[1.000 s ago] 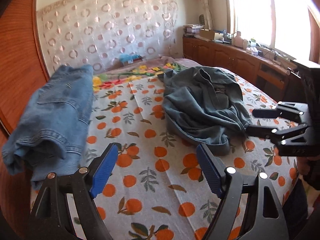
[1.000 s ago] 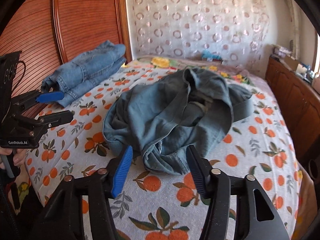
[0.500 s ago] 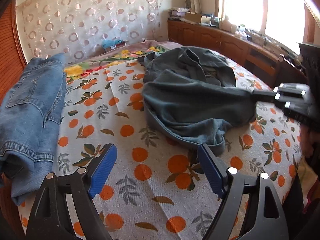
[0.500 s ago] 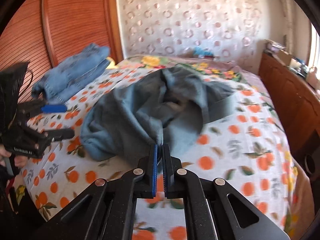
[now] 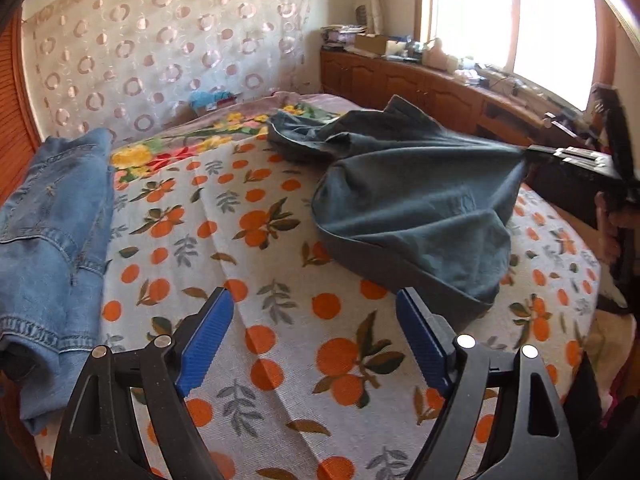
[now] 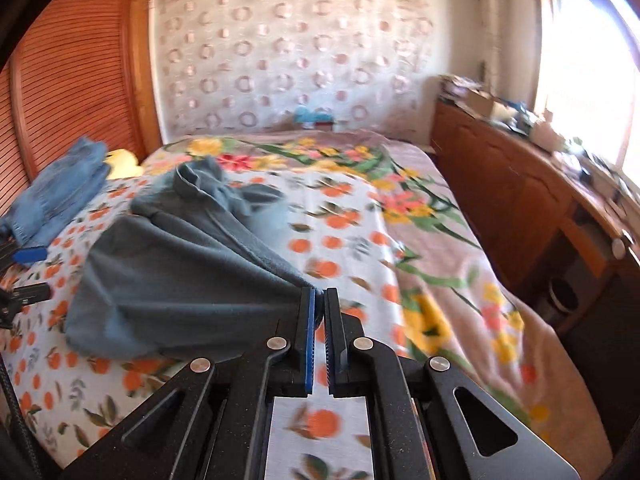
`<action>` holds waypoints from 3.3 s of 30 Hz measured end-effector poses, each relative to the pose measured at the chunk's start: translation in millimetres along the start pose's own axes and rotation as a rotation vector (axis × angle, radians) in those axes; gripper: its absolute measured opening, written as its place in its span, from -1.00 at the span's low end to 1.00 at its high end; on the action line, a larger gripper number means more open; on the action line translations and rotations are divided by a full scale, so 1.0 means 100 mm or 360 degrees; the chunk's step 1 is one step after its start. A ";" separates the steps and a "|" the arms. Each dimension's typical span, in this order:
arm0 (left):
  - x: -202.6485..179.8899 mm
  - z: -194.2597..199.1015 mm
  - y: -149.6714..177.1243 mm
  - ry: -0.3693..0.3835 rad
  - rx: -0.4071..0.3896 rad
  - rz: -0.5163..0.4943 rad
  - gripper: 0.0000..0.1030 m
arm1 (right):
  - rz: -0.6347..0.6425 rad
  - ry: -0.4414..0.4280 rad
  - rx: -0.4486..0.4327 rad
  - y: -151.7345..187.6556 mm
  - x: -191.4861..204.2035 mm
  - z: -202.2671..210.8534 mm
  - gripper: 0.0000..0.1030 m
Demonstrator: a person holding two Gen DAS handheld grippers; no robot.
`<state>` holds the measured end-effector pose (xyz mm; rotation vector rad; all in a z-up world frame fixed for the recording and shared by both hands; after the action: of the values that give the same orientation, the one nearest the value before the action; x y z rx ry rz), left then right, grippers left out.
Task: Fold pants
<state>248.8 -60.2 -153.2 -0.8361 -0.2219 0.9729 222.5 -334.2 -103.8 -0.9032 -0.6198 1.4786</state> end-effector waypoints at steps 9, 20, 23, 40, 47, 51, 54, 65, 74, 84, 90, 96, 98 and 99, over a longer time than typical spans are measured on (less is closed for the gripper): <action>0.03 0.09 0.05 0.0007 -0.0034 0.0064 0.57 | -0.0021 -0.0027 0.0002 0.00 0.30 0.30 -0.55; 0.18 0.35 0.28 -0.0102 -0.0070 0.0133 0.57 | 0.0174 -0.0553 0.0014 0.31 1.56 0.77 -0.32; 0.19 0.43 0.32 -0.0118 -0.0080 0.0148 0.57 | 0.0258 -0.0635 0.0036 0.40 1.85 0.87 -0.33; -0.07 0.60 0.33 -0.0088 -0.0131 0.0133 0.57 | 0.0027 -0.0443 -0.0046 0.23 0.78 1.30 -0.90; -0.18 0.46 0.23 -0.0052 -0.0114 0.0100 0.57 | -0.0209 -0.0117 0.0004 0.55 -0.39 1.43 -0.90; -0.21 0.40 0.21 -0.0043 -0.0102 0.0102 0.57 | -0.0161 -0.0122 0.0095 0.74 -0.38 1.42 -0.90; -0.22 0.40 0.21 -0.0045 -0.0100 0.0107 0.57 | -0.0135 -0.0126 0.0069 0.64 -0.30 1.48 -0.75; -0.15 0.44 0.28 -0.0054 -0.0121 0.0155 0.57 | 0.0054 -0.0329 -0.0077 0.21 0.45 1.22 -0.25; -0.06 0.54 0.34 -0.0075 -0.0146 0.0184 0.57 | 0.0341 -0.0473 0.0194 0.24 1.22 0.57 -0.25; 0.17 0.90 0.45 -0.0142 -0.0240 0.0273 0.57 | 0.0555 -0.0507 0.0197 -0.20 1.62 0.53 -0.91; 0.32 1.25 0.45 -0.0226 -0.0333 0.0323 0.57 | 0.0584 -0.0757 -0.0032 -0.84 2.05 1.14 -0.91; 0.36 1.57 0.36 -0.0286 -0.0416 0.0321 0.57 | 0.0531 -0.0893 -0.0428 -1.54 2.11 2.02 -0.91; 0.34 1.62 0.33 -0.0289 -0.0432 0.0307 0.57 | 0.0442 -0.0898 -0.0517 -1.70 1.92 2.20 -0.90; 0.32 1.64 0.30 -0.0289 -0.0439 0.0295 0.57 | 0.0410 -0.0885 -0.0549 -1.75 1.83 2.23 -0.91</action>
<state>162.5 60.2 -69.6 -1.0340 -0.4483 1.2112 144.3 -104.1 129.8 -0.8519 -1.2319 1.9121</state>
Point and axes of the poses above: each gripper's, at about its wrist camera, not at the fingertips, and z roughly against the way its jaws point, x to its left, y to its underside, the point moved 5 cm from there along -z, roughly the way its jaws point, and after that the axes turned 15 degrees about y, right-handed, at the moved point
